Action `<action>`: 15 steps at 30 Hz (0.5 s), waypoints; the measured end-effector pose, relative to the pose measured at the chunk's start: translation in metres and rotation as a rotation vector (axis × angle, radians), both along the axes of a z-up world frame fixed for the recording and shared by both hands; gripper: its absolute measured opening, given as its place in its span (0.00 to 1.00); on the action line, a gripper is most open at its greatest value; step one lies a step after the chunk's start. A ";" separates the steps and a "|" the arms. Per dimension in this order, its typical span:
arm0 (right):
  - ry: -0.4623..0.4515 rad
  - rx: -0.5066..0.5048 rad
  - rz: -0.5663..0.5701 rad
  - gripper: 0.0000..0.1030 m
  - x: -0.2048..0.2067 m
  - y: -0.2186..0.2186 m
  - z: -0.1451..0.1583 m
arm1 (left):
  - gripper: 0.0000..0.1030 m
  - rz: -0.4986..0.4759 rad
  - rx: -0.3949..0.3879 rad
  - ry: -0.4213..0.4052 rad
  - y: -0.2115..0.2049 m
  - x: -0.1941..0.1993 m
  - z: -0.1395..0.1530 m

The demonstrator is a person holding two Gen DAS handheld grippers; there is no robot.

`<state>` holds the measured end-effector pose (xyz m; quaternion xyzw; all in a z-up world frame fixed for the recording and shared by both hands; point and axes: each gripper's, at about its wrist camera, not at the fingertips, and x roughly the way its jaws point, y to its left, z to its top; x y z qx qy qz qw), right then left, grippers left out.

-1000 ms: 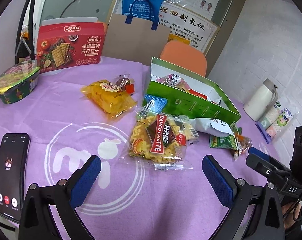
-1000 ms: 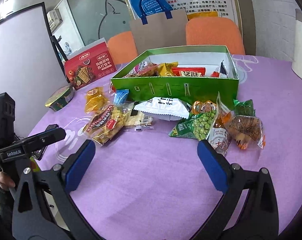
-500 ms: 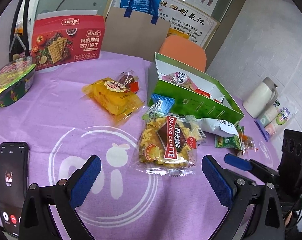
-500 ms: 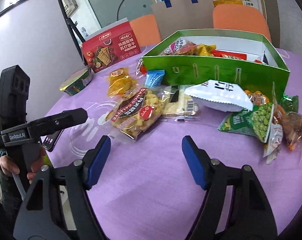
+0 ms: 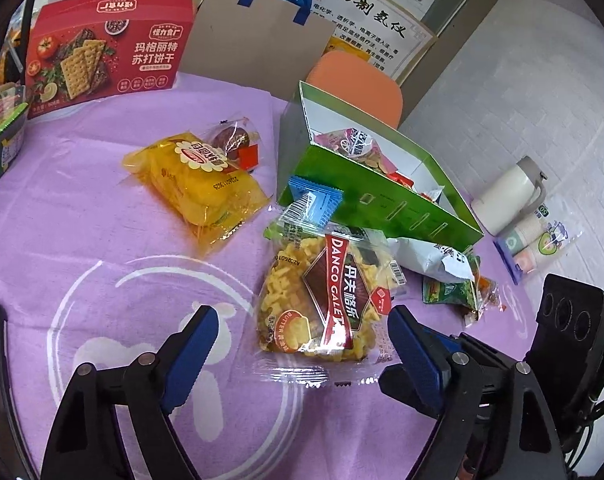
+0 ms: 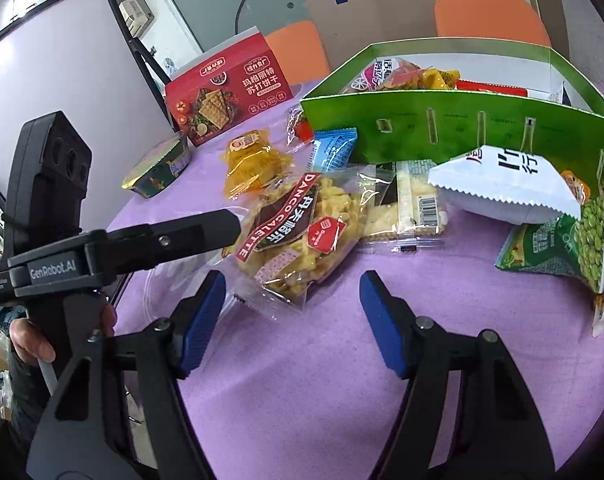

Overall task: Organize snacks
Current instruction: 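Grasp the DANCO GALETTE bag with both tools and carry it over the box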

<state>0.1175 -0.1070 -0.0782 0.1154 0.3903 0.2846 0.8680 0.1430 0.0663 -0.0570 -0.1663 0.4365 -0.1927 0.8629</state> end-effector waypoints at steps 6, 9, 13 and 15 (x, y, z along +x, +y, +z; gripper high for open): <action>0.028 0.006 -0.010 0.58 0.008 0.003 -0.006 | 0.71 -0.019 -0.013 0.044 -0.006 0.014 -0.010; 0.039 0.016 -0.008 0.48 0.011 0.004 -0.008 | 0.63 -0.021 -0.017 0.055 -0.009 0.016 -0.015; 0.046 0.017 -0.006 0.39 0.012 0.004 -0.010 | 0.45 -0.012 0.018 0.051 -0.013 0.012 -0.013; 0.036 0.006 -0.010 0.37 0.009 0.002 -0.009 | 0.36 -0.001 0.026 0.045 -0.013 0.008 -0.010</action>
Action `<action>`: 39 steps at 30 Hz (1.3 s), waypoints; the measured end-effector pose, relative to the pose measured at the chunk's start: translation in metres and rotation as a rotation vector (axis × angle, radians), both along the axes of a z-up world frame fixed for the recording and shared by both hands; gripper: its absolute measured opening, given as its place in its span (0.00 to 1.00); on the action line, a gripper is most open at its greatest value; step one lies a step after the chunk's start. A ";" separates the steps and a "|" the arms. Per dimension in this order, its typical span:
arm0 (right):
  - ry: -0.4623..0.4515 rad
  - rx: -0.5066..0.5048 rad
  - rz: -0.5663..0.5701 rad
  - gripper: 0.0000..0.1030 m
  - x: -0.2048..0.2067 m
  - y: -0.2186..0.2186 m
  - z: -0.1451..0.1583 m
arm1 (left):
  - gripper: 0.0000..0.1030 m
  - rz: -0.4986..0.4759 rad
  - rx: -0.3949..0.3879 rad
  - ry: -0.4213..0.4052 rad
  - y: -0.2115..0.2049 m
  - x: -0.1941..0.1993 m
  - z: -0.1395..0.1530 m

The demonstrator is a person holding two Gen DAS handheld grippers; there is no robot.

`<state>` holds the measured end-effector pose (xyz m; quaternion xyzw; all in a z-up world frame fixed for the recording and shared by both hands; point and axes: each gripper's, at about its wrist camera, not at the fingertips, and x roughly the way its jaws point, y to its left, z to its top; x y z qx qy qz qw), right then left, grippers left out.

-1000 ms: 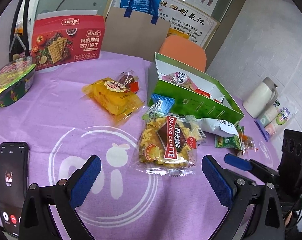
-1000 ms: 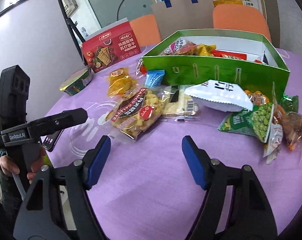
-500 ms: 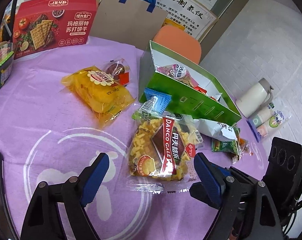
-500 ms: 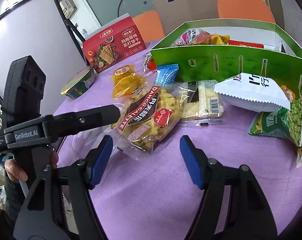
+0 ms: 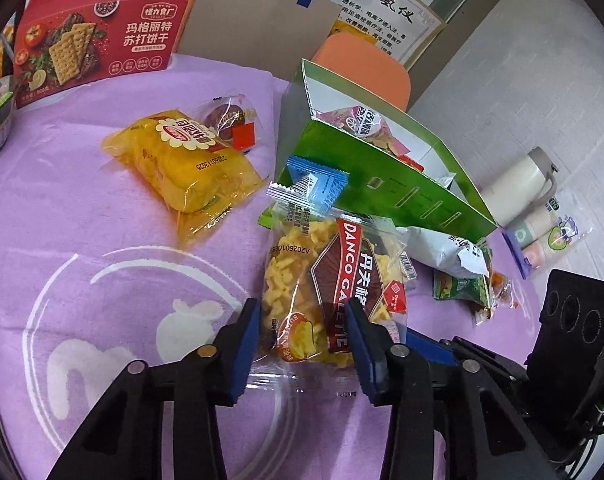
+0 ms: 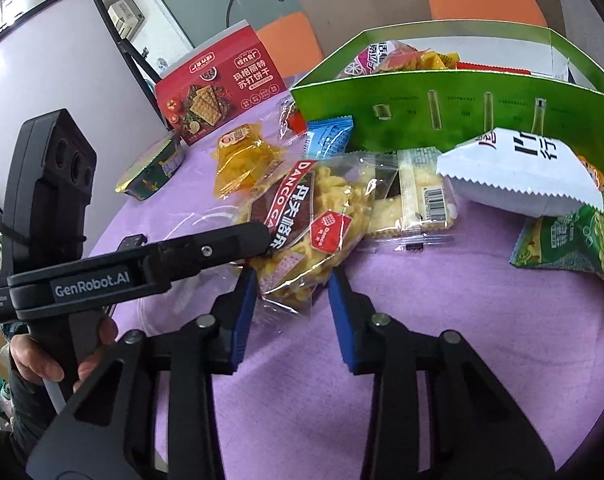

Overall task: Organize snacks
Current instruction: 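Grasp the DANCO GALETTE bag with both tools and carry it over the box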

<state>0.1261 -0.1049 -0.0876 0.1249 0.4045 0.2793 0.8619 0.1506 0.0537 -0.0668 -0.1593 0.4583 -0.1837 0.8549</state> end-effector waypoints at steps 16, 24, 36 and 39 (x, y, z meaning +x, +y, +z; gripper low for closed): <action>-0.228 0.013 -0.031 0.35 -0.036 -0.049 0.082 | 0.26 -0.051 -0.020 -0.221 -0.040 -0.025 0.097; -0.243 -0.003 -0.144 0.35 0.009 -0.098 0.099 | 0.26 -0.141 -0.040 -0.228 -0.097 0.045 0.120; -0.127 -0.036 -0.195 0.35 0.101 -0.142 0.060 | 0.26 -0.167 -0.005 -0.099 -0.148 0.146 0.077; -0.116 -0.073 -0.194 0.38 0.118 -0.142 0.051 | 0.26 -0.161 0.011 -0.081 -0.153 0.161 0.065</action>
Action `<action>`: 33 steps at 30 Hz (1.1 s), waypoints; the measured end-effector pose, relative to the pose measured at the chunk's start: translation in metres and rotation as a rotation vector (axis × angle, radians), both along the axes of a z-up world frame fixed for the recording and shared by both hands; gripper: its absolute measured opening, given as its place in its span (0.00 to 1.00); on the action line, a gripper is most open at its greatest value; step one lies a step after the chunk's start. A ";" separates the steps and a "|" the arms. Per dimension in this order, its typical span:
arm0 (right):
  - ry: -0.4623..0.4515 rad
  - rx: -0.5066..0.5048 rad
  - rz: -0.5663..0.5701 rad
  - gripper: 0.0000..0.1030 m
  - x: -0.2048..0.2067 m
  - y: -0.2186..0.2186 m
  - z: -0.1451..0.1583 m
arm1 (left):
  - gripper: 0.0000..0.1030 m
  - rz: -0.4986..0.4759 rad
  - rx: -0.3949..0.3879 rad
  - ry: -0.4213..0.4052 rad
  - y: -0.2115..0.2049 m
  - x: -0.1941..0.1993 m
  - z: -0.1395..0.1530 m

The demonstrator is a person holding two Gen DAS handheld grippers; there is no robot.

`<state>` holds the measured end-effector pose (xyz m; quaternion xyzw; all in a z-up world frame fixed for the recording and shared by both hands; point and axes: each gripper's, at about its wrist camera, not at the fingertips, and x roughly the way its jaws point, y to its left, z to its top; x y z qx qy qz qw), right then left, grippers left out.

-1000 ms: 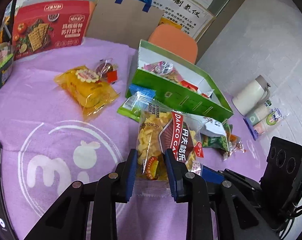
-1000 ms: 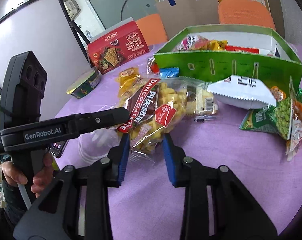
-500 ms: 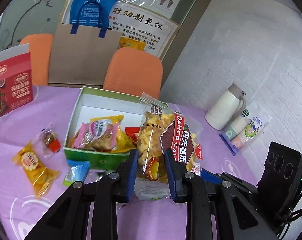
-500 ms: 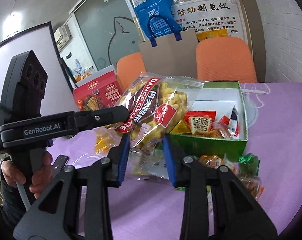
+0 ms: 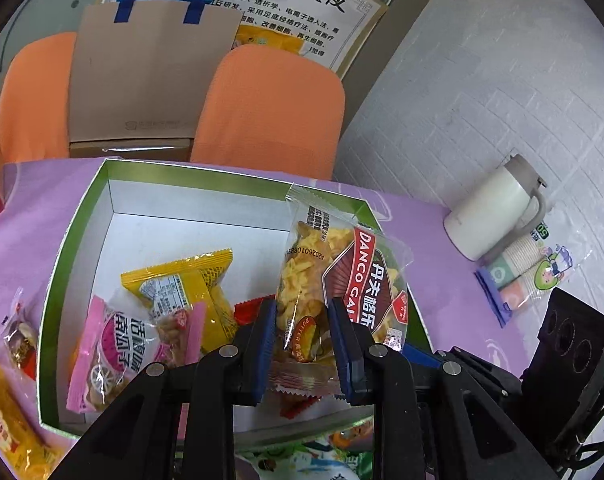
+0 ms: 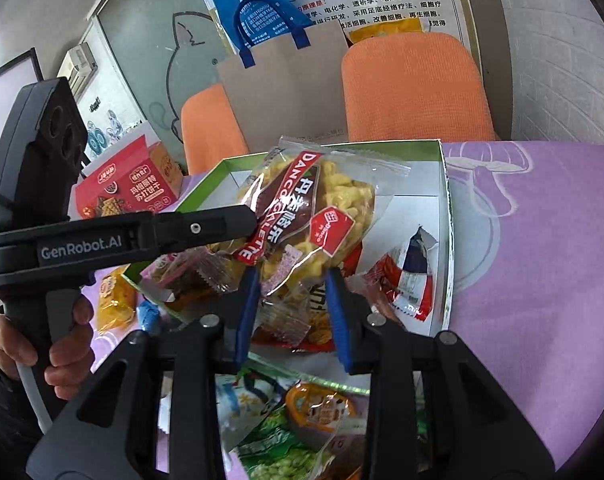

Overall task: Organize snacks
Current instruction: 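Grasp the DANCO GALETTE bag with both tools and carry it over the box, then lower the DANCO GALETTE bag into the green box and open both tools, then move both tools back toward the snacks on the table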

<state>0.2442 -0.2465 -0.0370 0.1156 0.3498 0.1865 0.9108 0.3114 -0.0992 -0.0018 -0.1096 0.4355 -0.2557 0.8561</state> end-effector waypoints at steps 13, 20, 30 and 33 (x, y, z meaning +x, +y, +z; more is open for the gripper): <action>-0.136 -0.161 -0.010 0.86 -0.030 0.005 0.016 | 0.85 0.085 0.080 -0.032 0.008 -0.022 0.011; -0.212 -0.104 -0.028 0.94 -0.082 0.001 0.063 | 0.85 0.106 0.056 -0.068 0.026 -0.071 0.050; -0.286 -0.072 -0.031 0.96 -0.170 -0.007 0.079 | 0.85 0.126 0.057 -0.091 0.053 -0.156 0.050; -0.252 -0.057 -0.057 0.96 -0.188 -0.016 0.059 | 0.85 0.103 0.064 -0.088 0.059 -0.184 0.029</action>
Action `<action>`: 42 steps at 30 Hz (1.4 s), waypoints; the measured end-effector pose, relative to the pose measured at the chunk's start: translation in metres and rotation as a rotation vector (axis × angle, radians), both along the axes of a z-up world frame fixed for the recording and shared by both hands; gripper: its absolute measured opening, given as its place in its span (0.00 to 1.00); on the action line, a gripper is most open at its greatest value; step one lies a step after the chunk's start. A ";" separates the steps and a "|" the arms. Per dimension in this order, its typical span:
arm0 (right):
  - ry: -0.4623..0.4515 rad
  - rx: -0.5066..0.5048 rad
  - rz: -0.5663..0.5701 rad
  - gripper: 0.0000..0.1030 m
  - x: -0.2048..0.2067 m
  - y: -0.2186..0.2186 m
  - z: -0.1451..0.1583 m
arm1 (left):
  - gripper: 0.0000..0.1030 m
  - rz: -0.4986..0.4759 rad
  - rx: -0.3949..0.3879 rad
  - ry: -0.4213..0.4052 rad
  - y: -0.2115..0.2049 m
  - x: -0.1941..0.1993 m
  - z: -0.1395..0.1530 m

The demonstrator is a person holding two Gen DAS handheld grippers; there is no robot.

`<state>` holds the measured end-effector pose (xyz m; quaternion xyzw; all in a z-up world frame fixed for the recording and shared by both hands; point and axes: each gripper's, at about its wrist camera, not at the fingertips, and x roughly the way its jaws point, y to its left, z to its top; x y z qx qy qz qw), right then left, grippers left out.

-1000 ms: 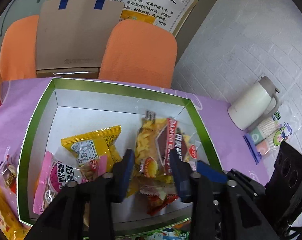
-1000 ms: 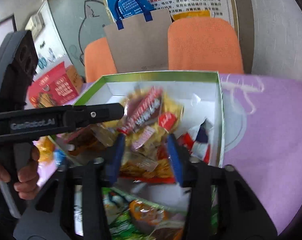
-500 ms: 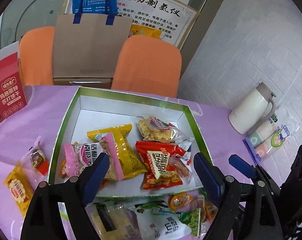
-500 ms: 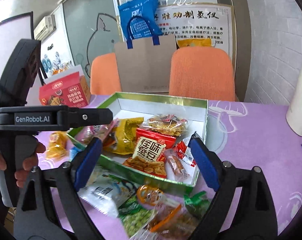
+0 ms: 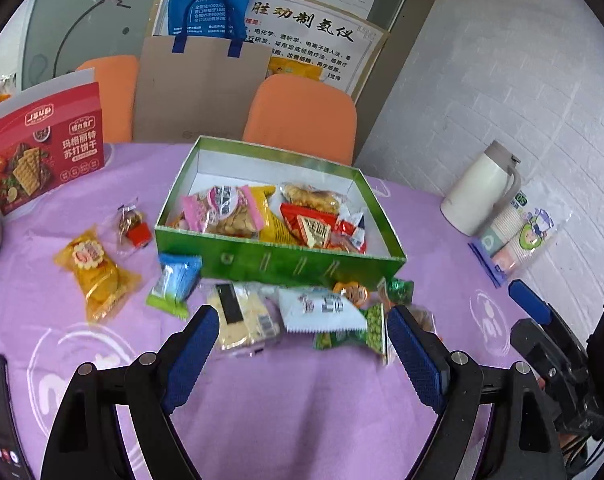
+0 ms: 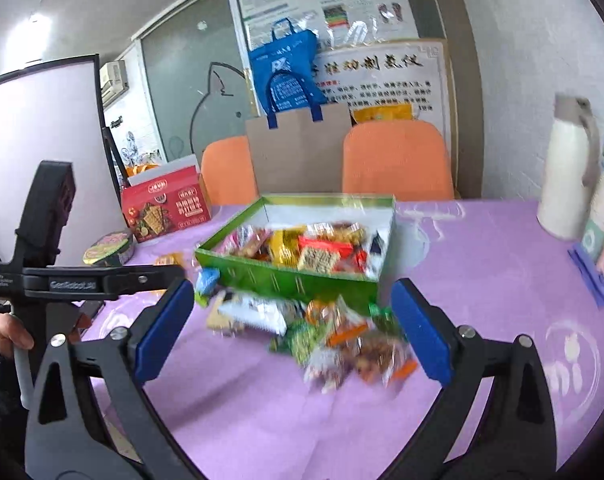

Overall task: Organize snacks
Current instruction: 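Move both tools back toward the snacks on the table, then grasp the orange-edged clear packet with right tool while left tool grasps a clear labelled packet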

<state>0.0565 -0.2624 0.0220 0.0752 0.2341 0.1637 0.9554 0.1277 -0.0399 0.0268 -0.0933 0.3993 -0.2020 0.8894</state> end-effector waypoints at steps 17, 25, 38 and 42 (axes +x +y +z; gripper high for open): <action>0.263 -0.062 -0.105 0.62 0.056 -0.028 -0.089 | 0.85 -0.117 -0.022 0.047 -0.019 -0.044 -0.050; 0.278 0.055 -0.072 0.21 0.014 -0.054 -0.087 | 0.77 -0.190 -0.025 0.049 -0.063 -0.023 -0.053; 0.292 -0.098 -0.012 0.59 0.052 -0.044 -0.085 | 0.54 -0.219 -0.023 0.105 -0.099 -0.002 -0.070; 0.324 -0.104 0.010 0.47 0.065 -0.042 -0.094 | 0.52 -0.204 -0.023 0.107 -0.094 -0.001 -0.070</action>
